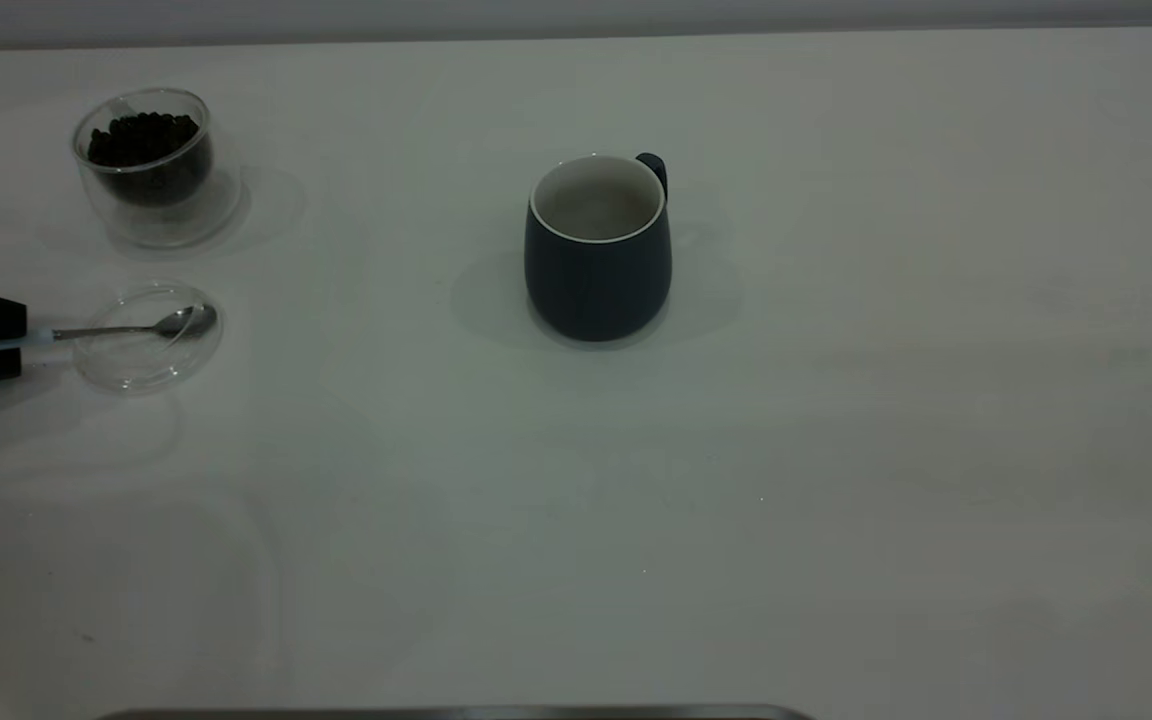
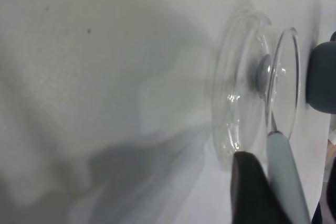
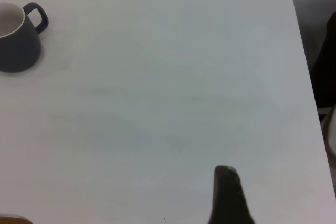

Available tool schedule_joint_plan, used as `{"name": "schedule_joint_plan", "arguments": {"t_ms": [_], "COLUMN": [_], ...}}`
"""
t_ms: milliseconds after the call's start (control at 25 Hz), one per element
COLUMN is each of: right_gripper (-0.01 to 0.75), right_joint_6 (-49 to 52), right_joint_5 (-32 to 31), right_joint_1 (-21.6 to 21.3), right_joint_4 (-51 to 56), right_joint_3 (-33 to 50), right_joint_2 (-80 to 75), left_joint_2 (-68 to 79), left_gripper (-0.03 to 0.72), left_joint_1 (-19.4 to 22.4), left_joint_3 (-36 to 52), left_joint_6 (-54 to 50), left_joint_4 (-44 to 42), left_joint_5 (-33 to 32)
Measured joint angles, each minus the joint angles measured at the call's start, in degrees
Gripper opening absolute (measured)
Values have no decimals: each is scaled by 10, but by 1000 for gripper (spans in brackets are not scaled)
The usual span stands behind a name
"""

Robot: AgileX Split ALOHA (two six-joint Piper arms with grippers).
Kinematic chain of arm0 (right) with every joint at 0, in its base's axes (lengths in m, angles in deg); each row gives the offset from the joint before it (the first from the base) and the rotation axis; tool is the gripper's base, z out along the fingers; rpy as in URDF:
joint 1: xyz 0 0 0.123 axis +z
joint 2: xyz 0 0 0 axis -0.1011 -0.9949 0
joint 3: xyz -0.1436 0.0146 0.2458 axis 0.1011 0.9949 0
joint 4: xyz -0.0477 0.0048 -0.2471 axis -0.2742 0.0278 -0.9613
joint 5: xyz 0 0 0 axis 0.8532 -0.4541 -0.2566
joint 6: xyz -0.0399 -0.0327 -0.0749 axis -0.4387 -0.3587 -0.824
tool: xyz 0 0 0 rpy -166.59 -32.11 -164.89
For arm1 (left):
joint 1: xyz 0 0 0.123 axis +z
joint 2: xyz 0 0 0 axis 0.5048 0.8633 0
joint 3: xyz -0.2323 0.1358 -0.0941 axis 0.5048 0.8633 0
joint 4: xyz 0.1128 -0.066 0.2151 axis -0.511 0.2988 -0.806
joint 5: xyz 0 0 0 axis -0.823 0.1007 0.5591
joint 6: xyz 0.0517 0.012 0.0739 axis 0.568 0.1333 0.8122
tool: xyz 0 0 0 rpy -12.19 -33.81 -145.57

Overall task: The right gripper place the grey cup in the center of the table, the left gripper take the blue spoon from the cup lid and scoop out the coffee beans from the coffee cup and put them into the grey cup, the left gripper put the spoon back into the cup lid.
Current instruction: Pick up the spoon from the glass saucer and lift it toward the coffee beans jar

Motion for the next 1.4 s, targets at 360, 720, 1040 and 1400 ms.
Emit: {"name": "schedule_joint_plan", "arguments": {"t_ms": [360,720,1040,1400], "right_gripper": [461,461,461,461], "right_joint_6": [0,0,0,0], "right_joint_5": [0,0,0,0], "right_joint_1": [0,0,0,0], "right_joint_4": [0,0,0,0], "right_joint_3": [0,0,0,0], "right_joint_2": [0,0,0,0], "left_joint_2": [0,0,0,0], "left_gripper": [186,149,149,126], "left_joint_1": [0,0,0,0], "left_joint_3": [0,-41,-74,-89], "left_joint_6": [10,-29,-113,-114], "left_joint_4": [0,-10,-102,-119], "left_joint_5": [-14,-65,-76,-77]}}
